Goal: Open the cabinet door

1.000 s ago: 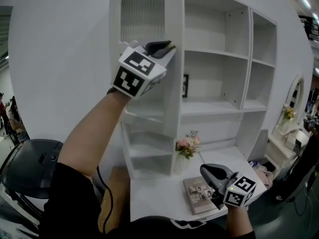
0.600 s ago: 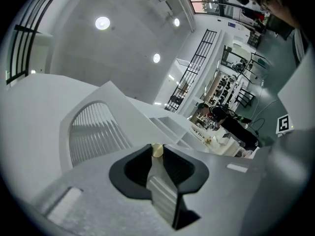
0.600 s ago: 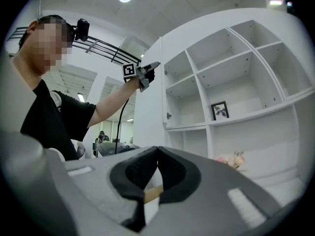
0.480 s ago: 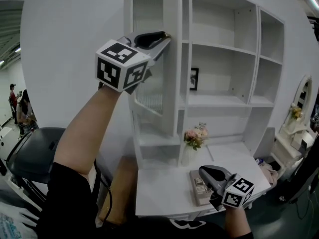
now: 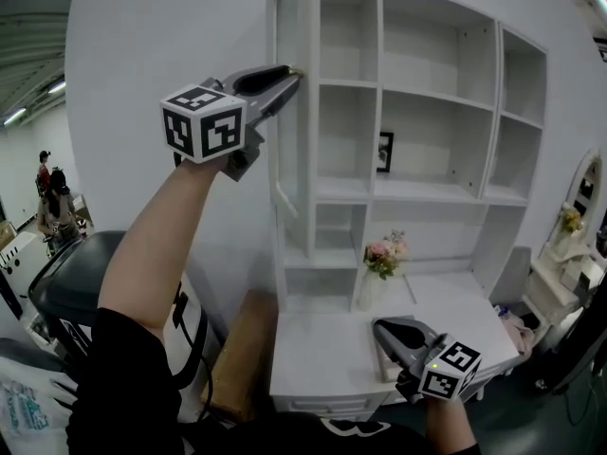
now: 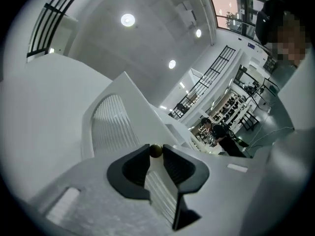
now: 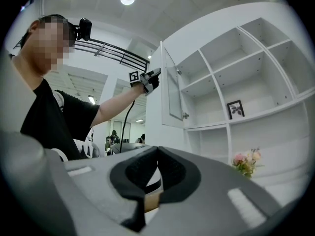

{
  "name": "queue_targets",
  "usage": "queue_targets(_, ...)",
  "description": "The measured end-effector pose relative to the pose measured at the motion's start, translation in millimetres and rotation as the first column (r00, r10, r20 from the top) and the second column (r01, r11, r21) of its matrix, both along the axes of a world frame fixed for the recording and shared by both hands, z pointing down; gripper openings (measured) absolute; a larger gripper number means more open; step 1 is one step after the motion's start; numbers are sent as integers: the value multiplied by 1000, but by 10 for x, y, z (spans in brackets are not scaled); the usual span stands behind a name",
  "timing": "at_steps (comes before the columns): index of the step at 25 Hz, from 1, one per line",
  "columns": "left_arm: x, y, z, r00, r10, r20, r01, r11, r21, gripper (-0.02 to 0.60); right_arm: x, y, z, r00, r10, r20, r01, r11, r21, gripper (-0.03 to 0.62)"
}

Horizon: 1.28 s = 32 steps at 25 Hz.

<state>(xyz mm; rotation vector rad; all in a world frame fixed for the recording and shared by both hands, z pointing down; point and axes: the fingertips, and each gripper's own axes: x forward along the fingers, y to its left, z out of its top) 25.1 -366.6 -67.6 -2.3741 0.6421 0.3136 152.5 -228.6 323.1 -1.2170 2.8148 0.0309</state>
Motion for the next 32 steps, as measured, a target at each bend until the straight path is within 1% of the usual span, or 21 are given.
queue_targets(3,-223,20,-2,1000,-5,-24,4,1000,-30,84,-96,86,20,1000,-14,-3,14,1000,-3,2)
queue_targets(7,-487,12,-4,998,6,-64,-10,998,-67,91,-199,162,18,999,-32,-13,32,999,-2,2)
queue_targets(11,-700,-4,-8,997,13,-81,-20,996,-85,97,-278,217,15,999,-38,-29,38,999,3,2)
queue_targets(17,-937,-21,12,994,-40,-106,30,995,-96,97,-386,302,33,998,-54,-25,54,998,11,2)
queue_targets(21,-1076,9,-30,989,-54,-135,42,995,-91,98,-439,346,38,998,-58,-40,58,998,7,2)
queue_targets(24,-1129,120,6,990,-72,-119,63,995,-79,147,-480,430,57,997,-59,-40,59,998,4,2)
queue_targets(27,-1155,319,110,992,-76,-100,71,996,-55,173,-538,515,109,997,-63,-43,63,998,-4,2)
queue_targets(29,-1144,464,235,994,-67,-83,63,997,-50,195,-586,551,152,996,-69,-57,68,998,-16,2)
queue_targets(32,-1089,652,535,997,-75,-35,72,995,-68,213,-672,603,221,993,-79,-91,76,996,-36,2)
